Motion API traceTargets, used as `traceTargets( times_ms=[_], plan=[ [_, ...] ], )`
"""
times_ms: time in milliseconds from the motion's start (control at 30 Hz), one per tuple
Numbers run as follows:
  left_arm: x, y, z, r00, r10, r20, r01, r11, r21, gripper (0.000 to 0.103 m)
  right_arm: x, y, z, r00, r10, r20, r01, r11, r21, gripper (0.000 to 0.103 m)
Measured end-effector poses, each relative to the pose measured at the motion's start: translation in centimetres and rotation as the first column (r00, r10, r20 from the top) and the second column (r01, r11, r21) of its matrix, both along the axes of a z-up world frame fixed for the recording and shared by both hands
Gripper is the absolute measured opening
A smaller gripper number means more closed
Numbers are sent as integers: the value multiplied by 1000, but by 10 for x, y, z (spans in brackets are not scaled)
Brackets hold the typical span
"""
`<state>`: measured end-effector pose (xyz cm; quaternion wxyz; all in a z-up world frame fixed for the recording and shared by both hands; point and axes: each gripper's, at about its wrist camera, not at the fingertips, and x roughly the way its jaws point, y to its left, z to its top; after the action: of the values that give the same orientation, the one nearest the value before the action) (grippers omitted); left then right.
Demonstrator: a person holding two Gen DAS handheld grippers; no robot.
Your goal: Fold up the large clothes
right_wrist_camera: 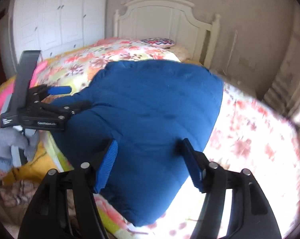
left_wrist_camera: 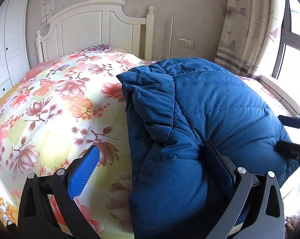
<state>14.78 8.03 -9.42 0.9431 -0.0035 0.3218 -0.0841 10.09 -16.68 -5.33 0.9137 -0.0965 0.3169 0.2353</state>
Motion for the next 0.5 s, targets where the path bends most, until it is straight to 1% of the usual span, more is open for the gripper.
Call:
traceTargets(
  times_ms=[33,133,200,267,333,433,500],
  plan=[
    [0,0,0,1000,0,0,0,1000,0,99,2,1,0,1000,-1,-4,1,1000,3,72],
    [0,0,0,1000,-2,-2,2,1000,7,99,2,6,4,1000,-5,-9,5,1000,-30,74],
    [0,0,1,1000,-3,-7,3,1000,10,99,2,3,8,1000,-4,-27,4,1000,-10,74],
    [-1,-1,4,1000,-5,-10,6,1000,22,99,3,-9,15,999,-3,-54,6,999,44,75],
    [-3,-4,8,1000,-10,-5,11,998,57,99,4,-27,22,997,-40,-61,46,994,96,76],
    [-4,-8,13,1000,-9,-6,10,996,84,99,8,-50,29,993,-95,-71,105,982,159,80],
    [-4,-9,16,1000,-4,-13,5,996,88,99,12,-63,30,988,-123,-92,140,969,204,87]
  ],
)
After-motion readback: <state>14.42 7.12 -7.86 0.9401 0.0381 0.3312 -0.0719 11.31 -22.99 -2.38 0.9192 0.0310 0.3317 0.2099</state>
